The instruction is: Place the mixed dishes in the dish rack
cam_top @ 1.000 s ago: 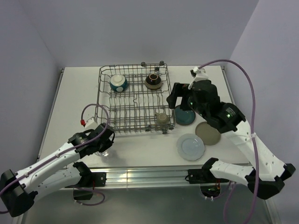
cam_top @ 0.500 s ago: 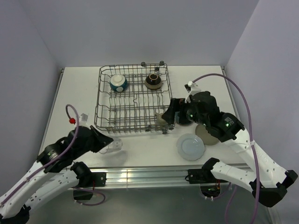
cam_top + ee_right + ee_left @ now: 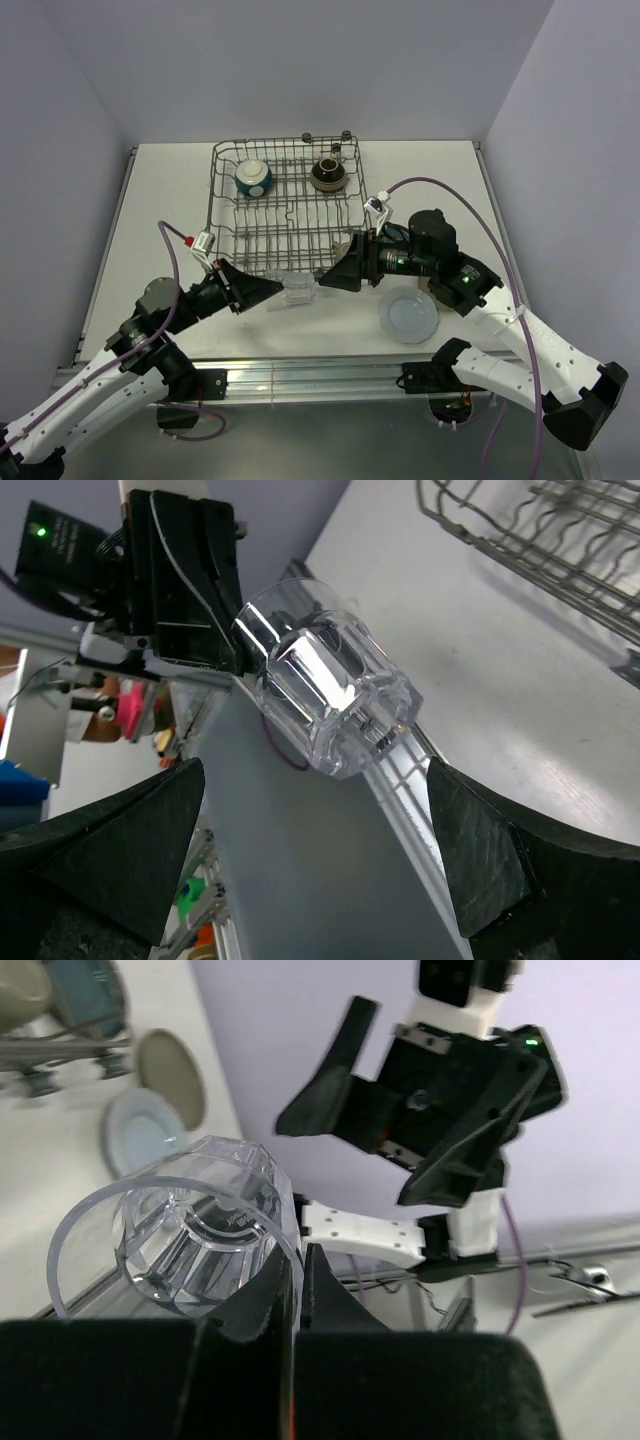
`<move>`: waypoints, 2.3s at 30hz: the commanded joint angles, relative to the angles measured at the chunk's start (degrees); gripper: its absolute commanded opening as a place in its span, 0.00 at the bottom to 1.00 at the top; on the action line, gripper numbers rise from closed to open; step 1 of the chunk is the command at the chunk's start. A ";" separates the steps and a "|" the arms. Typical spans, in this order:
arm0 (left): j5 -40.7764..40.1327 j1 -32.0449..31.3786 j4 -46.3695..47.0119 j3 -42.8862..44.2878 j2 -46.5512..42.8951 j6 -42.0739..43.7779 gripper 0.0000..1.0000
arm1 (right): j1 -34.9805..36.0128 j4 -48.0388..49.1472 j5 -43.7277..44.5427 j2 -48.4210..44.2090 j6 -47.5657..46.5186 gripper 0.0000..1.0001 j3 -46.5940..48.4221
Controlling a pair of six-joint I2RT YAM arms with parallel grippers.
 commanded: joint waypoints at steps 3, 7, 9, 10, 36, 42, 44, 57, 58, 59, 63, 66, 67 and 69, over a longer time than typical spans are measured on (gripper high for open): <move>6.22 -0.10 21.93 0.71 1.80 -2.53 0.00 | 0.26 11.29 -7.73 -1.20 3.49 1.00 -1.63; 7.19 -0.10 26.68 -0.26 1.63 -3.68 0.00 | 0.26 13.66 -8.61 -0.32 4.28 1.00 -2.68; 7.11 -0.10 26.94 -0.52 1.54 -3.76 0.00 | 0.26 16.63 -9.66 -0.14 5.68 1.00 -3.82; 7.19 -0.10 27.38 -1.13 1.37 -4.37 0.00 | 0.26 17.52 -10.19 0.12 6.12 1.00 -4.09; 4.93 -0.10 25.75 -0.80 3.57 -3.42 0.55 | 0.96 25.03 -10.90 5.21 9.67 0.00 -4.10; -20.06 -0.19 -14.61 7.90 -3.82 2.30 0.99 | 0.96 11.15 -2.04 8.64 1.40 0.00 3.80; -27.13 -0.10 -23.46 12.73 -4.35 1.69 0.99 | 1.05 8.23 0.34 11.80 -0.36 0.00 7.58; -50.90 -0.19 -58.66 24.35 8.31 -9.21 0.99 | 7.82 -26.73 31.63 52.22 -10.83 0.00 54.94; -51.25 -0.10 -58.75 24.09 8.22 -9.21 0.99 | 8.17 -28.59 32.69 57.63 -11.01 0.00 61.58; -51.69 -0.19 -58.49 23.65 7.96 -9.13 0.99 | 8.87 -30.70 34.09 60.56 -11.18 0.00 64.87; -52.66 -0.19 -57.00 21.28 5.33 -8.51 0.99 | 10.80 -39.57 37.96 74.53 -11.62 0.00 79.82; -53.19 -0.10 -57.08 20.66 3.74 -8.51 0.99 | 11.95 -40.91 38.94 79.55 -11.36 0.00 84.32; -53.80 -0.10 -57.52 20.66 3.30 -8.68 0.99 | 12.21 -40.91 39.46 80.18 -11.10 0.00 84.41; -54.07 -0.10 -57.43 20.40 3.04 -8.34 0.99 | 12.82 -40.13 40.08 81.24 -10.75 0.00 83.54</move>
